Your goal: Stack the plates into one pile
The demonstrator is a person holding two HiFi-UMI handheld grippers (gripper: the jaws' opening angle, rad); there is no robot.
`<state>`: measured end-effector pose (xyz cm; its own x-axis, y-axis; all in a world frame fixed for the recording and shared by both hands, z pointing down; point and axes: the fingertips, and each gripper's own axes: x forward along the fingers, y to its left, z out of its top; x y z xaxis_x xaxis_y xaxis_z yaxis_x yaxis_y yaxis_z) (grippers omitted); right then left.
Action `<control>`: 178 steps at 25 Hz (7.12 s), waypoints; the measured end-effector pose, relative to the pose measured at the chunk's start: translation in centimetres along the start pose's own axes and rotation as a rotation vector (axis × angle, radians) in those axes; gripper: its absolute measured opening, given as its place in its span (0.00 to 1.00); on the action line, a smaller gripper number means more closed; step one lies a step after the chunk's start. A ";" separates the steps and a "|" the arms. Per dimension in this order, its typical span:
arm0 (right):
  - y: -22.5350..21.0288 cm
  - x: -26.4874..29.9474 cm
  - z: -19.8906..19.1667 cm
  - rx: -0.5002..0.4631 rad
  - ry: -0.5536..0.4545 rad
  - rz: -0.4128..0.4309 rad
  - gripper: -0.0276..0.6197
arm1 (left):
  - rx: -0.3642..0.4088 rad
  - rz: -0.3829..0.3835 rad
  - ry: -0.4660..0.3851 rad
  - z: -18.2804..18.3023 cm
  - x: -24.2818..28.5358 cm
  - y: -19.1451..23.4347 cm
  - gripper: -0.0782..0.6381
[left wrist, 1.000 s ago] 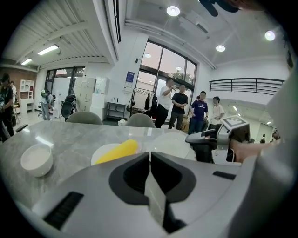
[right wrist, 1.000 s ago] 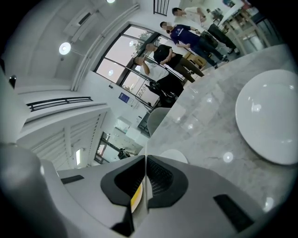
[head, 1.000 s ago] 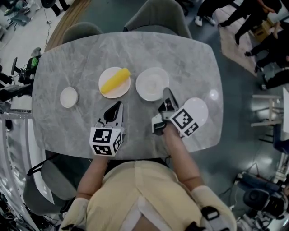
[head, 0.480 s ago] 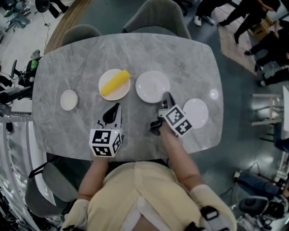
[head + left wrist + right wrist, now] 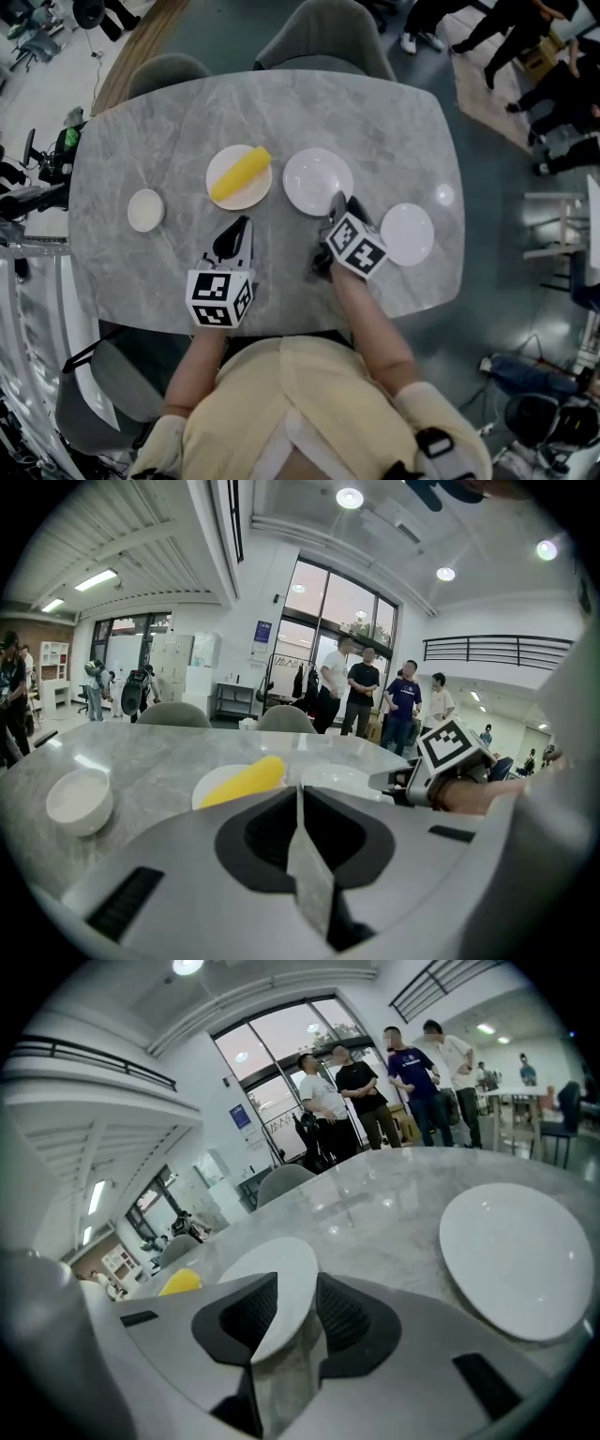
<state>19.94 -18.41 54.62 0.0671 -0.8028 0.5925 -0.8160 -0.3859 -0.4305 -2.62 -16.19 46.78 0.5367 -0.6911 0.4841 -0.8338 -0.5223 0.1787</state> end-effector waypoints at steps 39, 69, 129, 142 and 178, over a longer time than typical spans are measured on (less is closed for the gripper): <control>-13.4 -15.6 3.1 -0.047 -0.171 -0.219 0.29 | 0.054 -0.382 0.070 0.2 3.6 -12.3 0.12; -22.8 -10.6 1.7 -0.018 0.059 -0.386 0.29 | 0.043 -0.363 0.090 -0.4 8.5 -16.1 0.12; 0.1 -15.1 7.7 -0.126 -0.236 0.063 0.06 | -0.085 -0.130 -0.087 2.0 -2.2 -2.6 0.11; 7.8 -8.6 6.3 -0.092 -0.144 0.259 0.06 | -0.131 0.001 -0.119 1.6 -4.8 1.2 0.11; -0.1 -1.1 2.1 0.056 -0.084 -0.051 0.07 | -0.146 0.062 -0.083 0.3 -5.5 3.1 0.11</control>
<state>21.11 -18.48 52.59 0.1573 -0.8158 0.5565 -0.7772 -0.4499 -0.4399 -8.09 -14.17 44.44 0.4871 -0.7620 0.4266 -0.8725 -0.4034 0.2756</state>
